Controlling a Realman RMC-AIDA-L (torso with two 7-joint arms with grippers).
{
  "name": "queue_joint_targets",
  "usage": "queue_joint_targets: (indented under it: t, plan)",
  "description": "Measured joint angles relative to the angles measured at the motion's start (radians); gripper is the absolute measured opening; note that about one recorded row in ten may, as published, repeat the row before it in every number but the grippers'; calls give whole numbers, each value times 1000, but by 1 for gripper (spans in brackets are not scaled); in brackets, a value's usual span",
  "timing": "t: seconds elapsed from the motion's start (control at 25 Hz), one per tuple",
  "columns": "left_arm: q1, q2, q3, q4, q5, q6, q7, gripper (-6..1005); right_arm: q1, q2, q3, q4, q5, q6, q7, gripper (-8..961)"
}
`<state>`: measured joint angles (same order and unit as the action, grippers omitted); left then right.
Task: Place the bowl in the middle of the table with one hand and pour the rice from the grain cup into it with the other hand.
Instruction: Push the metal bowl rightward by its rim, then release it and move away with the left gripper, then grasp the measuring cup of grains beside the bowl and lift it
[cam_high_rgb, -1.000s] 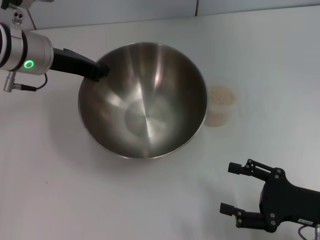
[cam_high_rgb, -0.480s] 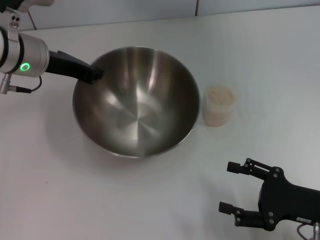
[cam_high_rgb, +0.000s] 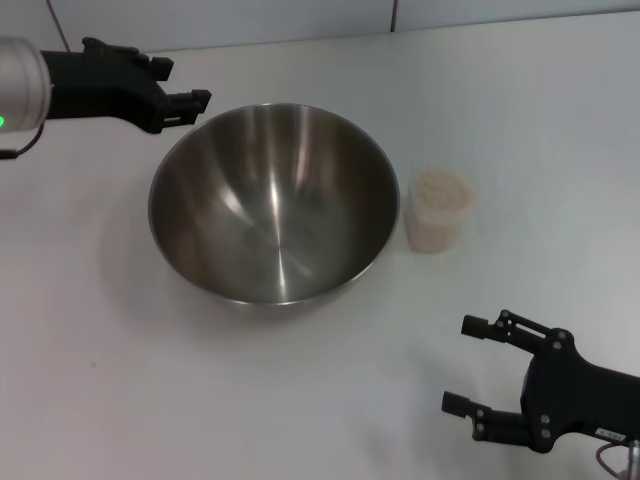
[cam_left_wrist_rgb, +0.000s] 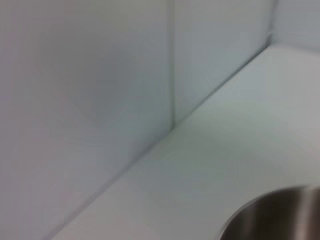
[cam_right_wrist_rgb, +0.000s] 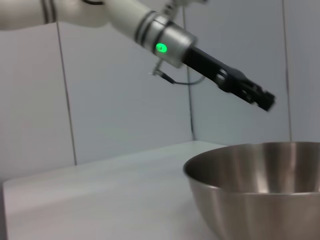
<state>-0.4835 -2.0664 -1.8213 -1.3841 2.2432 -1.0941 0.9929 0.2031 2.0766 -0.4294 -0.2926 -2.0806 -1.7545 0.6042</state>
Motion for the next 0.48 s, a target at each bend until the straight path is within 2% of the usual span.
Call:
queue_joint_targets:
  t: [0.12,0.16,0.2,0.24,0.32,0.36,0.44,0.48]
  plan:
    - [102,5,22,-115,-67,-71,101,509,-2,0,51,1,1,1,0,839]
    - [102,5,22,-115,-67,-71,101,530,-2,0,51,1,1,1,0,839]
    - [158,4,21,-162,-89,-141,158,551,-7,0,103,1,1,1,0,839]
    - [183,3,22,-176,-105,-159,181,572,-14,0,170,1,1,6,0,839]
    - [292,0,25,-185,-252,-172,334,615,-16,0,285,14,1,54,0,839]
    - [292,0,25,-185,-252,-172,334,653,-16,0,285,14,1,54,0,839]
    - [327,0,16,-159,-344,-169,428,728,-15,0,316,21,1,75,0,840]
    - [340,0,9,-139,-385,-169,480,766,-10,0,379,37,1,122,0,840]
